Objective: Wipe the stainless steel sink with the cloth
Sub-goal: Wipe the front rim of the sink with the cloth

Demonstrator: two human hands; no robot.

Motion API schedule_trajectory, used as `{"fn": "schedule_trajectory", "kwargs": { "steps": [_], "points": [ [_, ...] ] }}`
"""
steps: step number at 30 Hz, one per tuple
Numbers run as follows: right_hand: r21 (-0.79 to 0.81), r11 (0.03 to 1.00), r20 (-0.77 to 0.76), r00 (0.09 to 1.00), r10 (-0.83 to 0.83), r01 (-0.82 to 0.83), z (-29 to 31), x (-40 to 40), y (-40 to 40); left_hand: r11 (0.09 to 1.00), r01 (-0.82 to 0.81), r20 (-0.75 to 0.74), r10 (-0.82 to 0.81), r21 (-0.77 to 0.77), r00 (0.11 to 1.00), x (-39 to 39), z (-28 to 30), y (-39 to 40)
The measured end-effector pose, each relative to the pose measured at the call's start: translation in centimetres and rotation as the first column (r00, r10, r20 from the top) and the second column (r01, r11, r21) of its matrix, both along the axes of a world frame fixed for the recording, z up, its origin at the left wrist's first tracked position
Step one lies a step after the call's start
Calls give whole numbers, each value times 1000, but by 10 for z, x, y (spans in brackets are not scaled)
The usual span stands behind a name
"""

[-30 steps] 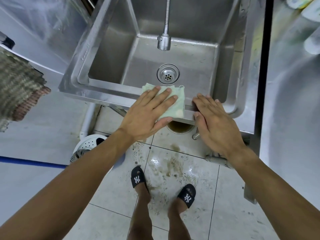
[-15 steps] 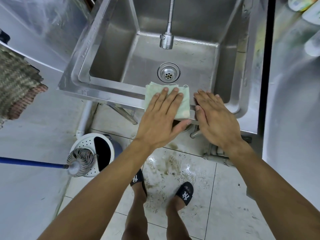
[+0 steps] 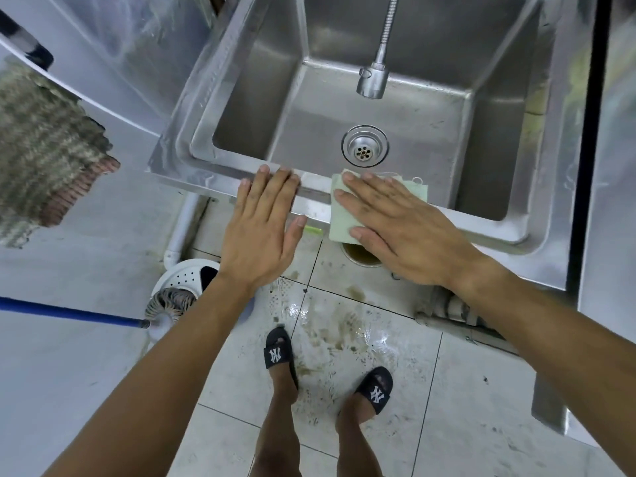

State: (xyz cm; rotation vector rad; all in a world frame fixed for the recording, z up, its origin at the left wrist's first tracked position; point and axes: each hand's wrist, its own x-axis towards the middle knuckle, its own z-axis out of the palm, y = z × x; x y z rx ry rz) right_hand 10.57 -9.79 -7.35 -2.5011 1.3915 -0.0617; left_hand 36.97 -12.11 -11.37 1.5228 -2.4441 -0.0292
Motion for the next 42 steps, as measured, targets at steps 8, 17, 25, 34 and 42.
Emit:
{"fn": "schedule_trajectory", "kwargs": {
  "steps": [8, 17, 25, 34, 42],
  "points": [
    [-53, 967, -39, 967, -252, 249, -6, 43, -2, 1000, -15, -35, 15, -2, 999, 1, -2, -1],
    [90, 953, 209, 930, -301, 289, 16, 41, -2, 995, -56, -253, 75, 81, 964, -7, 16, 2],
    [-38, 881, -16, 881, -473, 472, -11, -34, 44, 980, 179, -28, -178, 91, 984, -124, 33, 6],
    [-112, 958, -33, 963, -269, 264, -14, -50, 52, 924, 377, 101, -382, 64, 919, -62, 25, -5],
    [-108, 947, -10, 953, -304, 301, -19, -47, 48, 943, 331, 206, -328, 21, 922, -65, 21, -4]
  ]
}}
